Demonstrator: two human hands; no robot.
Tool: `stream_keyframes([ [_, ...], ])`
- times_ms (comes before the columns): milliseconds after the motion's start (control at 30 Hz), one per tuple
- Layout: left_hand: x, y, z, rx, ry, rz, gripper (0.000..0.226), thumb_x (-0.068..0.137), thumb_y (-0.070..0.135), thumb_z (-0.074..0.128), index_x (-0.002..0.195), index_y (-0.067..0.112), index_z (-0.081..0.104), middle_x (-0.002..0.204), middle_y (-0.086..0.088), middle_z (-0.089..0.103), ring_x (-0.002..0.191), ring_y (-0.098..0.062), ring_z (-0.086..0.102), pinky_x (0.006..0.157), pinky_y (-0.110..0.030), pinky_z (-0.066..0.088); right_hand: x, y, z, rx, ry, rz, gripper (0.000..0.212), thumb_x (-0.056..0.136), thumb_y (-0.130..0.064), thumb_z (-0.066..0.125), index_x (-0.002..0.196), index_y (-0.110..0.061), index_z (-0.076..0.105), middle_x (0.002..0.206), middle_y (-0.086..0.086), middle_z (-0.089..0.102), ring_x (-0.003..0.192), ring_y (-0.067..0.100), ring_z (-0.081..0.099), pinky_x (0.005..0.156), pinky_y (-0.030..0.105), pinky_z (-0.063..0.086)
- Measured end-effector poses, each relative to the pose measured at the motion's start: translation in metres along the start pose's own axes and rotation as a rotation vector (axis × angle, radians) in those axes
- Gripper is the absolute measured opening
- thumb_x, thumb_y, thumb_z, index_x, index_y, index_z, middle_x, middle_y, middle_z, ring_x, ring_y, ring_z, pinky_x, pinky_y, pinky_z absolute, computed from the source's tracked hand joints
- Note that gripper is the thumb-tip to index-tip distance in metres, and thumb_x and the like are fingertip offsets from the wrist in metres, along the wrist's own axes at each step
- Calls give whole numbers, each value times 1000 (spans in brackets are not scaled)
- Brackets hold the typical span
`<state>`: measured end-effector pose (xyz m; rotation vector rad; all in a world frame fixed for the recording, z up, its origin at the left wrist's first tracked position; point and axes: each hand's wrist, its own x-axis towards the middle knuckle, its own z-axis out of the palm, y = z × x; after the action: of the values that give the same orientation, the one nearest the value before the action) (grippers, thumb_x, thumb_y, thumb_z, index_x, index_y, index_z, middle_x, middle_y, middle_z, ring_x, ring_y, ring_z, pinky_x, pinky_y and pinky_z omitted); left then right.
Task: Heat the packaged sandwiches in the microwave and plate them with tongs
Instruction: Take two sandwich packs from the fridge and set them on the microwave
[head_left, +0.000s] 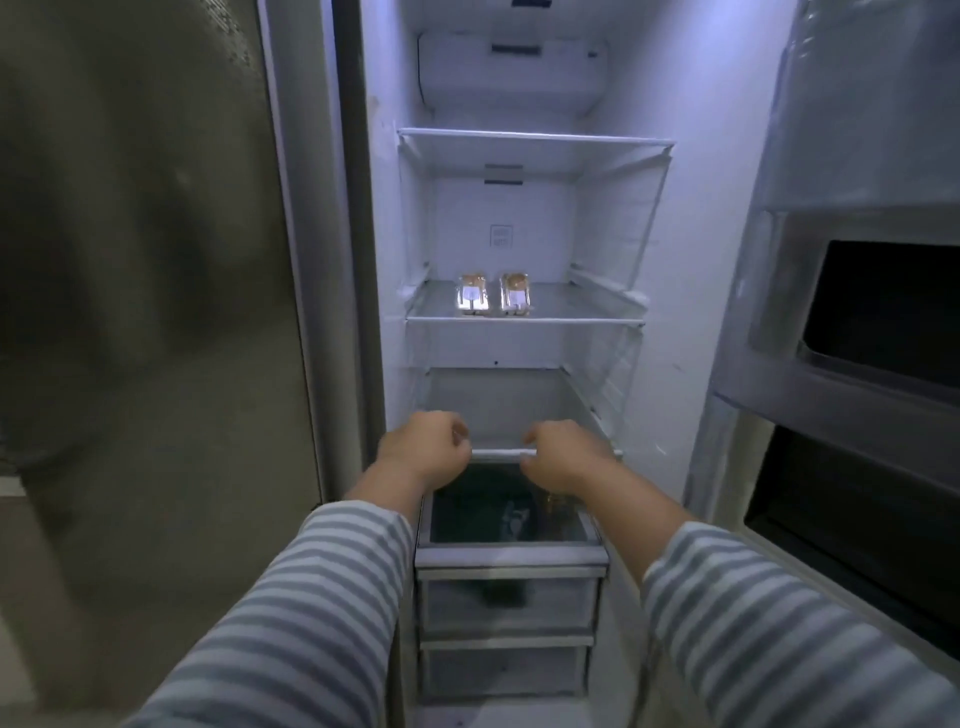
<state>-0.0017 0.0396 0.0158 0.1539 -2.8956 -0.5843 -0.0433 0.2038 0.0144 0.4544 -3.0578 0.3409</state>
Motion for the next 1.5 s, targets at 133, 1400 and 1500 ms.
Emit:
stream_keyframes([
  [133,67,3,0,22,28,14,35,90,32,47,123,29,58,122,5,62,111,-18,57,93,-36,48,61,1,-12,3,73,-22,35,93,-33,47,124,-21,59,125,5,60,111,27,57,89,36,49],
  [1400,381,-7,-9,-208,333,-133,75,78,48,57,144,49,21,129,-9,48,118,-32,52,91,-38,43,368,4,-52,423,383,168,79,76,-42,62,145,-43,25,128,3,58,116,28,55,89,34,48],
  [1500,364,-4,-11,-269,359,-130,77,75,45,60,143,49,24,129,-6,50,117,-29,53,90,-38,43,349,5,-58,448,408,194,78,76,-39,63,145,-46,28,130,-4,58,117,24,55,87,32,47],
])
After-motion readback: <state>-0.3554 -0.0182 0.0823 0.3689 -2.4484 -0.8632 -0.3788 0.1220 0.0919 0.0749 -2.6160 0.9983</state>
